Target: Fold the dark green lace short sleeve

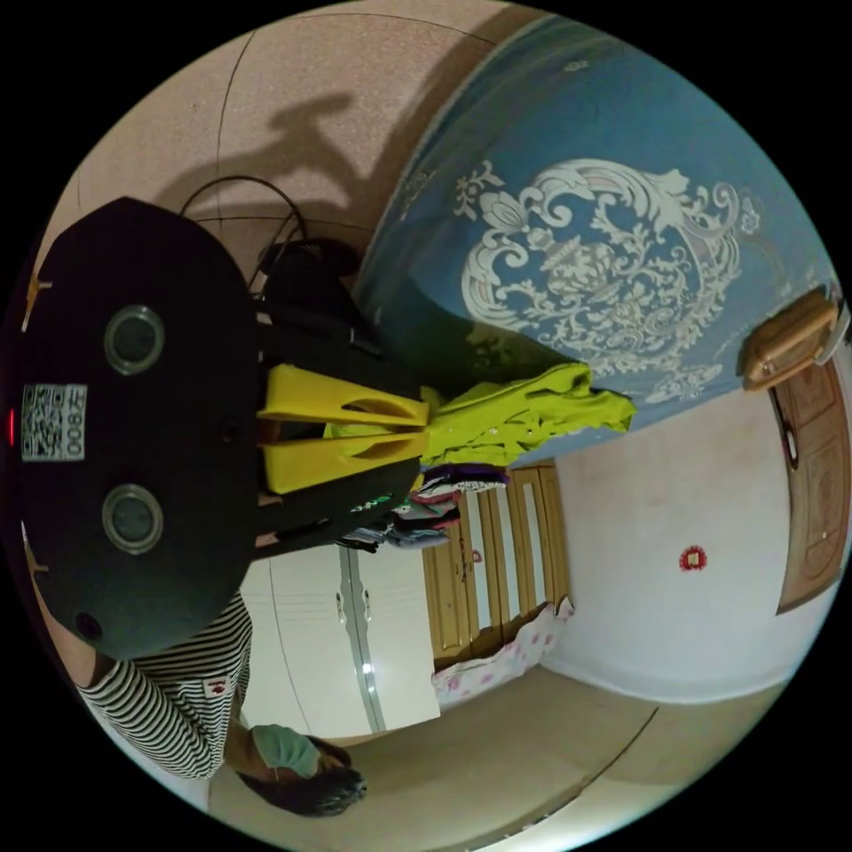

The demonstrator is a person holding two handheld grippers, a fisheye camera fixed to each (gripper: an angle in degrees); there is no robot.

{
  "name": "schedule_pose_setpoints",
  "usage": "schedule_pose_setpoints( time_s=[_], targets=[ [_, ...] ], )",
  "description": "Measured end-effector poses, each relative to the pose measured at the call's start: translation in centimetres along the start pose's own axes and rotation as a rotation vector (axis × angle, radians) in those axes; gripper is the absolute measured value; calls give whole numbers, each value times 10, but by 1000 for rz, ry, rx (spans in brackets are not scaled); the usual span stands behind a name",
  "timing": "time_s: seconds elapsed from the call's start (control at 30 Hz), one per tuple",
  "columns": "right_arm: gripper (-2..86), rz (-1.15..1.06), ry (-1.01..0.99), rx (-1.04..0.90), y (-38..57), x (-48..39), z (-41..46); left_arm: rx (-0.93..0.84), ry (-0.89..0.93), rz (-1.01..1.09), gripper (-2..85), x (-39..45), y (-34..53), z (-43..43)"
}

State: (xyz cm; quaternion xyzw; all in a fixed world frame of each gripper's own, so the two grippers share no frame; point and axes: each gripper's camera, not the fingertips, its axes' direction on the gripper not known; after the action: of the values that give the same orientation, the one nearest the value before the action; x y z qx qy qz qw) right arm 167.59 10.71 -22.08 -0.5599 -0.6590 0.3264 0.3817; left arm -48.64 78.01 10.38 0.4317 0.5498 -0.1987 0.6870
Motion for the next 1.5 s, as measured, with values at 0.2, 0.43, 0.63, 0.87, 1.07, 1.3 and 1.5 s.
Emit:
schedule_pose_setpoints(
  time_s=[0.2,0.43,0.63,0.87,1.07,1.3,1.5],
  targets=[
    [2,-42,-78,35,15,-7,-36,18,49,73,9,32,21,-17],
    [2,-82,-122,53,35,-14,-68,46,112,113,8,56,53,-34],
    [2,-81,-154,58,54,-11,-90,67,140,104,8,63,83,-52],
    [2,-54,-165,40,69,-6,-101,58,146,69,7,68,114,-61],
    [2,-39,-160,19,69,-7,-102,36,144,43,8,74,129,-56],
    [1,-6,-133,12,51,-6,-99,21,130,4,8,80,127,-41],
    [1,32,-150,15,15,-8,-83,24,138,-10,8,90,104,-17]
  ],
)
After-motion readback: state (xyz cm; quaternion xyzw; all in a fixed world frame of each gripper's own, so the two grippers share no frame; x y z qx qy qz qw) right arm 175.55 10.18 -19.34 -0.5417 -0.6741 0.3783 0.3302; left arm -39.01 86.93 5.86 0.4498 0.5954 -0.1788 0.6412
